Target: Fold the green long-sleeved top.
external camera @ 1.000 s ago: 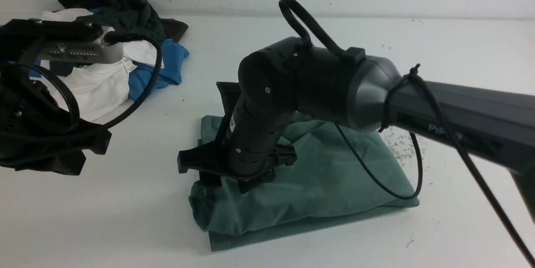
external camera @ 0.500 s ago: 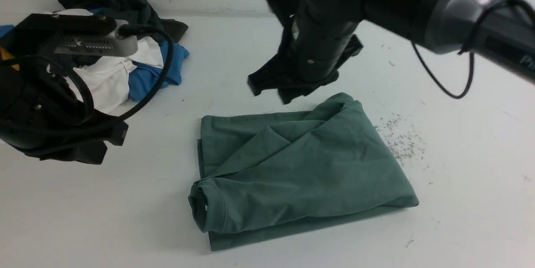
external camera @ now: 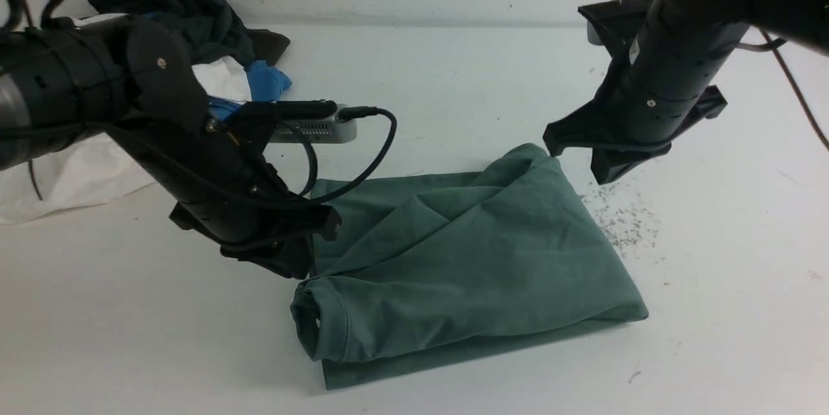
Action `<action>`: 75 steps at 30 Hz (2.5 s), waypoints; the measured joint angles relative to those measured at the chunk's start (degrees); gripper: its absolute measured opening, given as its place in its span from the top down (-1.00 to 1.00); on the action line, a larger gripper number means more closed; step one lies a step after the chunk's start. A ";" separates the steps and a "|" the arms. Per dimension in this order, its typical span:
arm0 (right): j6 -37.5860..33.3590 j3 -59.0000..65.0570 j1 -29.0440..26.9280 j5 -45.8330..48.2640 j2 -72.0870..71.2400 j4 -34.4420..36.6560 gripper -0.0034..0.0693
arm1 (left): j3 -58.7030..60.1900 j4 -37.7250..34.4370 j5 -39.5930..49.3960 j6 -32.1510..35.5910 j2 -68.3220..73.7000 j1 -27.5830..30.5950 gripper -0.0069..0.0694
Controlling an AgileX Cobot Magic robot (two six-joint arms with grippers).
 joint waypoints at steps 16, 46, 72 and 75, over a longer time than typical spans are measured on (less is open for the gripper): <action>-0.75 0.83 0.00 -0.05 0.00 2.88 0.95 | -4.00 -5.63 0.49 2.96 10.19 -0.30 0.07; -27.58 0.83 0.00 -18.66 7.98 21.65 0.41 | -8.76 -1.62 -1.48 10.94 -2.36 -0.30 0.69; -43.10 -14.15 4.56 -19.12 22.06 25.28 -0.33 | -9.29 12.41 4.37 -11.56 5.32 0.06 0.69; -43.54 -20.47 5.29 -11.91 26.07 25.35 -0.33 | -9.29 12.53 4.43 -11.91 5.32 0.06 0.69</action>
